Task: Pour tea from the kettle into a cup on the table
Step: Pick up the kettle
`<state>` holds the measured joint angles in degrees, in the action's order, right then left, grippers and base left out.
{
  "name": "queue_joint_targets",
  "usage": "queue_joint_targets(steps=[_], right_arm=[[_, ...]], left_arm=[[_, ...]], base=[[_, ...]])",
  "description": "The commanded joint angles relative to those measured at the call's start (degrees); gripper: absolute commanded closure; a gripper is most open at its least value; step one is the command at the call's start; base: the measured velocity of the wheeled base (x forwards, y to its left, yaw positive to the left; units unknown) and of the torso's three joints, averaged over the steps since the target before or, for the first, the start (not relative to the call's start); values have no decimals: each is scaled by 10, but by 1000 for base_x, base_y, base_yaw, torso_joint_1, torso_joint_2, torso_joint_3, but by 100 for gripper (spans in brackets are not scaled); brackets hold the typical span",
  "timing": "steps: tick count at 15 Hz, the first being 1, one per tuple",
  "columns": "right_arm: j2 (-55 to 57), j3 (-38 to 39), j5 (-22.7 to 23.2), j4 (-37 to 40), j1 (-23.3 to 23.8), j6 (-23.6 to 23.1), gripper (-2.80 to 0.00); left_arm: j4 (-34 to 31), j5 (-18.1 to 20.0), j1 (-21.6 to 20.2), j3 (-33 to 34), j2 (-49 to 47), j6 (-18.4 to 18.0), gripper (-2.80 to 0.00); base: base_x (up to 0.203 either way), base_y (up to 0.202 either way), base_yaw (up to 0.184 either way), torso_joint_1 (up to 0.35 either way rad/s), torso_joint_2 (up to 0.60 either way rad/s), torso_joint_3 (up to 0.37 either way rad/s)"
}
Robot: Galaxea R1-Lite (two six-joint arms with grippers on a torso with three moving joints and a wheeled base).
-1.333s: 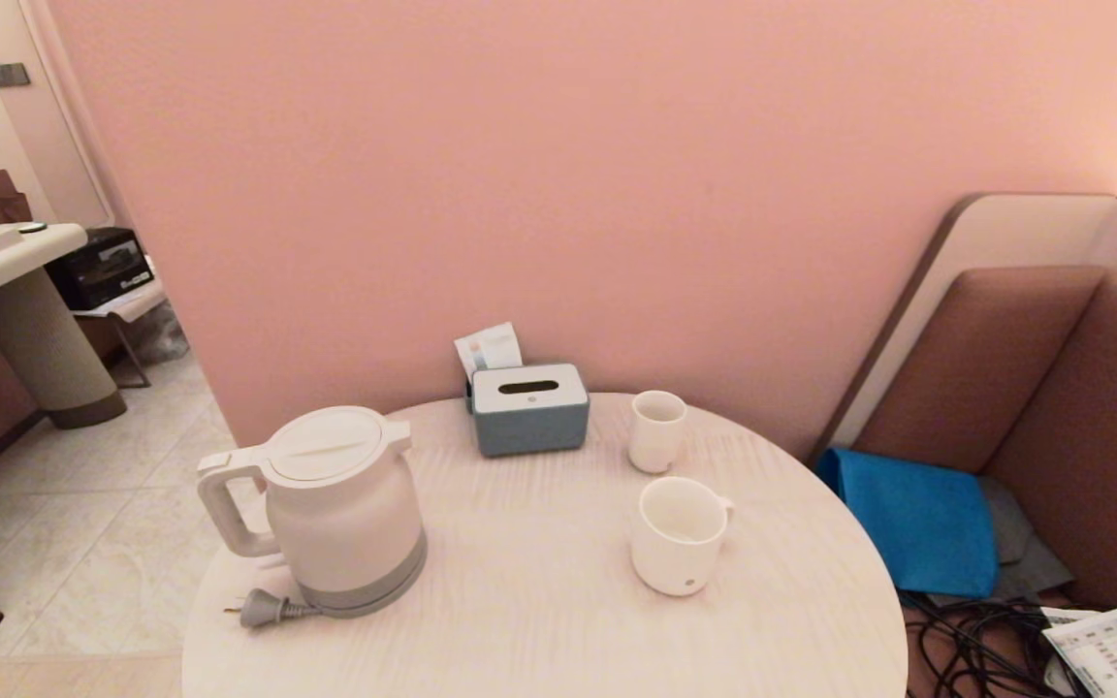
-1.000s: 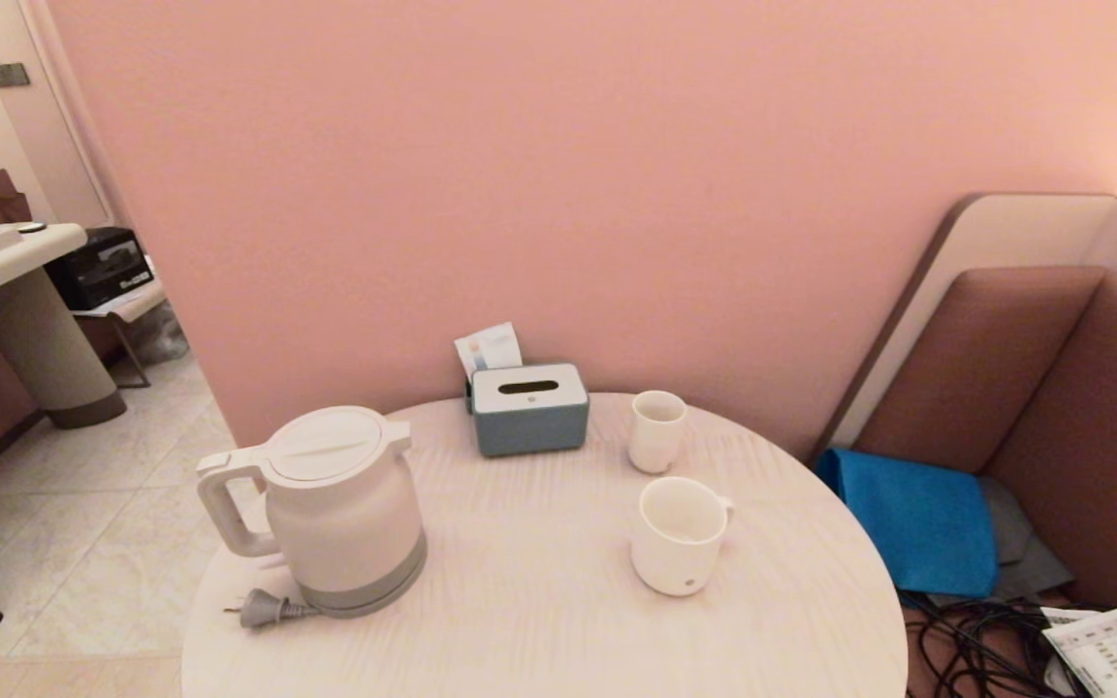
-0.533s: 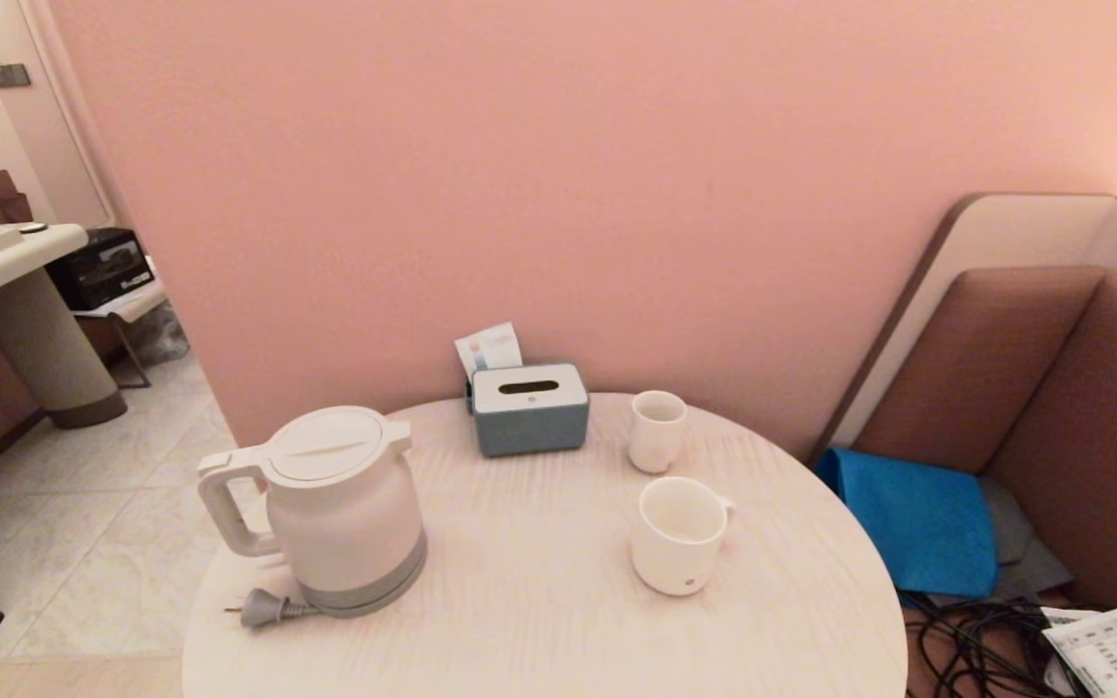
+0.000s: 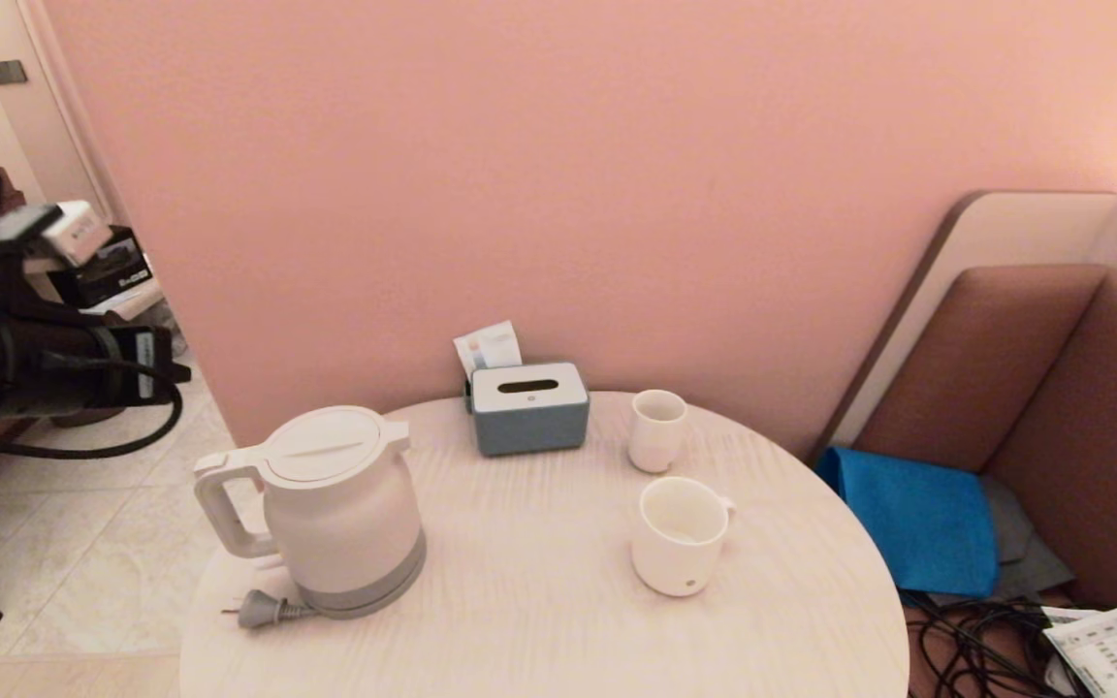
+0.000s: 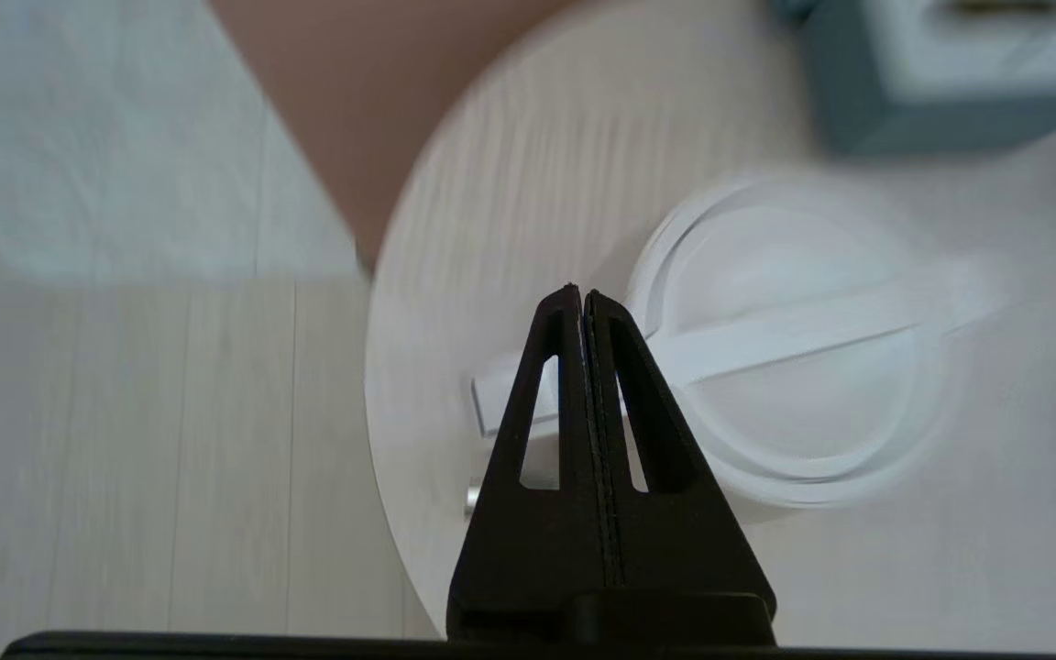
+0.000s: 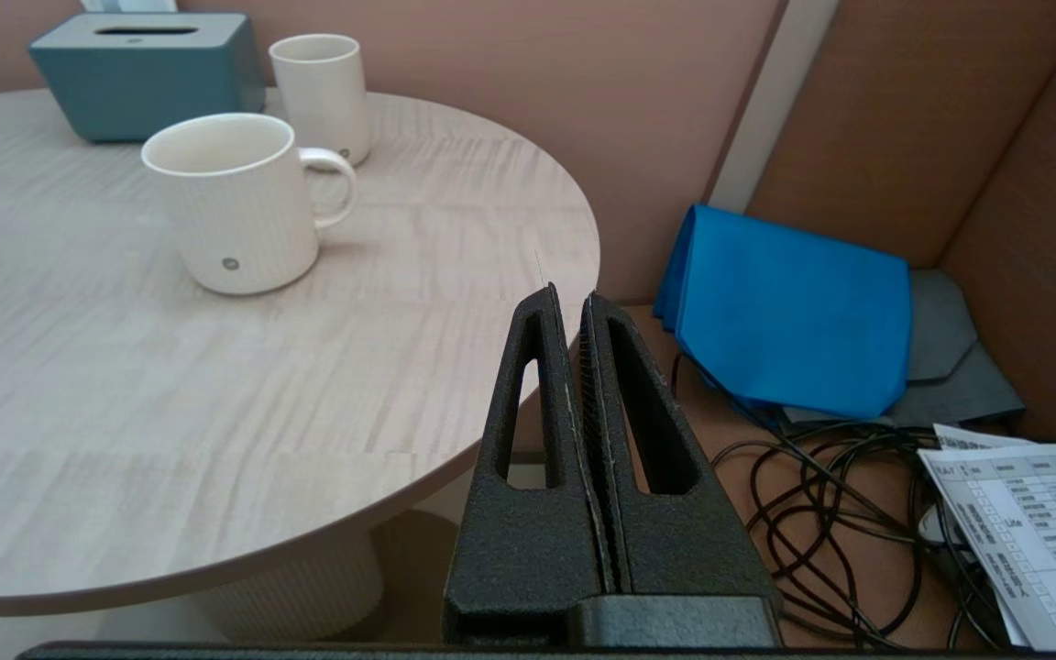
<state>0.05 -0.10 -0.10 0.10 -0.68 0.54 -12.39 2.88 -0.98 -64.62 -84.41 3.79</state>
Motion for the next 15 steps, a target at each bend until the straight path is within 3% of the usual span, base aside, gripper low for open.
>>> queue_joint_targets(steps=[1,3,6,15], right_arm=[[0,0,0,0,0,0,0],[0,0,0,0,0,1,0],[0,0,0,0,0,1,0],[0,0,0,0,0,1,0]], left_arm=[[92,1,-4,105,-61,1,0],[194,1,-8,205,-45,1,0],[240,2,-13,272,-3,1,0],[247,4,-13,217,-15,2,0]], base=[[0,0,0,0,0,0],[0,0,0,0,0,0],[0,0,0,0,0,0],[0,0,0,0,0,0]])
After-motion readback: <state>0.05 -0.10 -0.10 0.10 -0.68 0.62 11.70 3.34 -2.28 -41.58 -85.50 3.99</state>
